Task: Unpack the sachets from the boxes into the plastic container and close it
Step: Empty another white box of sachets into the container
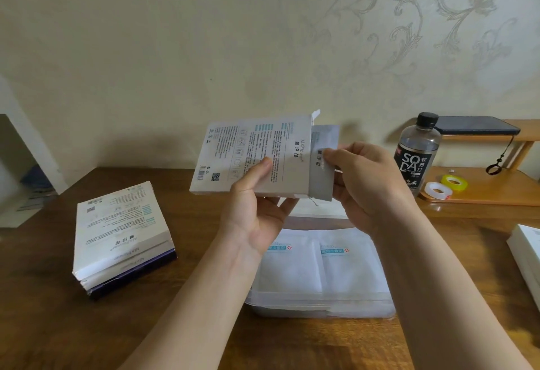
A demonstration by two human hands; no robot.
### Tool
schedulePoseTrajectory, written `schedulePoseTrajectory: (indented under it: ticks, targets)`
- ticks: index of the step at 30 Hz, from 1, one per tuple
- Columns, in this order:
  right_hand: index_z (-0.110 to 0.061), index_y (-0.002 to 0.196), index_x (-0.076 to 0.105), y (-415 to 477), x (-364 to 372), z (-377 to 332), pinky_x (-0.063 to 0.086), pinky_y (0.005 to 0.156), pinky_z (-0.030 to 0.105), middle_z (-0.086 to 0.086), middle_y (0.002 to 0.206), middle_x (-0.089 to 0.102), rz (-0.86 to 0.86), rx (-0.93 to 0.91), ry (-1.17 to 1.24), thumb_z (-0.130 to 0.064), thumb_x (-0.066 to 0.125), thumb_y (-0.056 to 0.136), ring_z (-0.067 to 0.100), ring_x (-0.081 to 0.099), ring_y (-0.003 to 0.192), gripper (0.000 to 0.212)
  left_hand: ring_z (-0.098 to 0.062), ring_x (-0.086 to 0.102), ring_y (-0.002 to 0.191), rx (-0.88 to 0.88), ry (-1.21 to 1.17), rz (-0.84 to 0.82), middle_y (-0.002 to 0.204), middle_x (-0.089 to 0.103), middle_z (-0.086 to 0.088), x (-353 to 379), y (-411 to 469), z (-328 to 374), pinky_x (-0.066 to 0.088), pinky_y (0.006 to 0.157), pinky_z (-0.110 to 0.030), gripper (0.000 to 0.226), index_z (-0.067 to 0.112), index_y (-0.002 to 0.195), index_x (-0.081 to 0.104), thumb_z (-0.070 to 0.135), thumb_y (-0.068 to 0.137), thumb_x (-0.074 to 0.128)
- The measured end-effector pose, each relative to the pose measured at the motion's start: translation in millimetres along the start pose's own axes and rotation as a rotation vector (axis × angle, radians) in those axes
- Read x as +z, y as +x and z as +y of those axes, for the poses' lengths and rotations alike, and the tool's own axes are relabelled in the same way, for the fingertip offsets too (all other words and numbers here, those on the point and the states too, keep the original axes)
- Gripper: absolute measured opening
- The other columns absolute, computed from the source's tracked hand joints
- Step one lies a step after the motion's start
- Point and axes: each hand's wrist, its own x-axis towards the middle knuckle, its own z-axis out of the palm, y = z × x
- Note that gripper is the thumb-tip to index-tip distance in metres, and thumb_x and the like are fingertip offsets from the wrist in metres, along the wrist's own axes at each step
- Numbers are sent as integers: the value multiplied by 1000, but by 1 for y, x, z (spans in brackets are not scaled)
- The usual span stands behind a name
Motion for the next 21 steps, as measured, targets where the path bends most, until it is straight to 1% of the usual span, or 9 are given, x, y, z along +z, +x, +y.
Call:
schedulePoseTrajectory:
  ticks: [3, 9, 12, 14, 16, 17, 18, 19, 21]
  targets:
    - [-4, 84, 56, -3, 4, -2, 59, 79, 59, 20, 89, 70, 33, 23, 42, -4, 51, 100, 37, 71, 87, 17, -20, 72, 82, 4, -31, 64, 83, 76, -5, -1, -1, 2, 56, 88, -42, 11, 21, 90, 72, 10, 89, 69]
    - [-3, 96, 56, -1, 3, -3, 60, 77, 53, 17, 95, 68, 113, 53, 80, -7, 49, 102, 34, 70, 90, 9, -20, 74, 76, 42, -30, 119, 84, 78, -5, -3, 2, 8, 60, 76, -36, 13, 20, 92, 71, 8, 90, 68]
    - [-6, 96, 55, 2, -4, -5, 57, 85, 56, 18, 96, 70, 147, 7, 40, 0, 47, 99, 32, 70, 87, 10, -20, 74, 76, 57, -45, 144, 84, 78, -4, -7, 5, 13, 61, 70, -33, 15, 21, 96, 70, 8, 90, 67]
    - [-9, 117, 56, 1, -8, -7, 57, 87, 54, 20, 102, 72, 117, -53, 19, 9, 40, 94, 30, 72, 86, 33, -19, 74, 72, 62, -52, 158, 83, 78, -4, -10, 8, 15, 61, 69, -32, 15, 21, 97, 70, 8, 90, 66]
    - [-24, 142, 44, 4, -19, -5, 60, 69, 37, 13, 95, 75, 2, -124, 26, 17, 32, 89, 22, 73, 76, 68, -19, 75, 72, 58, -63, 162, 86, 78, -5, -13, 10, 17, 61, 70, -33, 18, 20, 102, 70, 8, 89, 67]
    - [-32, 146, 38, 5, -24, -5, 57, 59, 30, 9, 94, 76, -87, -165, 19, 22, 29, 87, 17, 72, 72, 80, -20, 75, 73, 57, -68, 161, 88, 78, -5, -14, 11, 17, 62, 69, -33, 19, 19, 105, 70, 8, 89, 67]
    - [-37, 148, 37, 6, -30, -3, 57, 58, 27, 7, 101, 76, -176, -215, -33, 27, 28, 85, 15, 73, 77, 89, -20, 75, 74, 58, -75, 161, 89, 78, -6, -15, 12, 18, 62, 68, -33, 22, 18, 108, 69, 8, 89, 67]
    - [-37, 147, 40, 8, -35, -1, 60, 65, 29, 6, 114, 73, -256, -287, -170, 30, 29, 84, 15, 74, 90, 93, -21, 76, 74, 61, -85, 161, 89, 78, -7, -16, 12, 19, 63, 68, -33, 24, 17, 111, 69, 8, 89, 68]
    - [-31, 137, 57, 10, -41, 4, 58, 89, 28, -1, 128, 68, -298, -481, -582, 26, 39, 84, 7, 67, 110, 79, -22, 77, 74, 72, -106, 160, 90, 79, -9, -18, 13, 20, 64, 69, -36, 28, 15, 116, 67, 6, 89, 67]
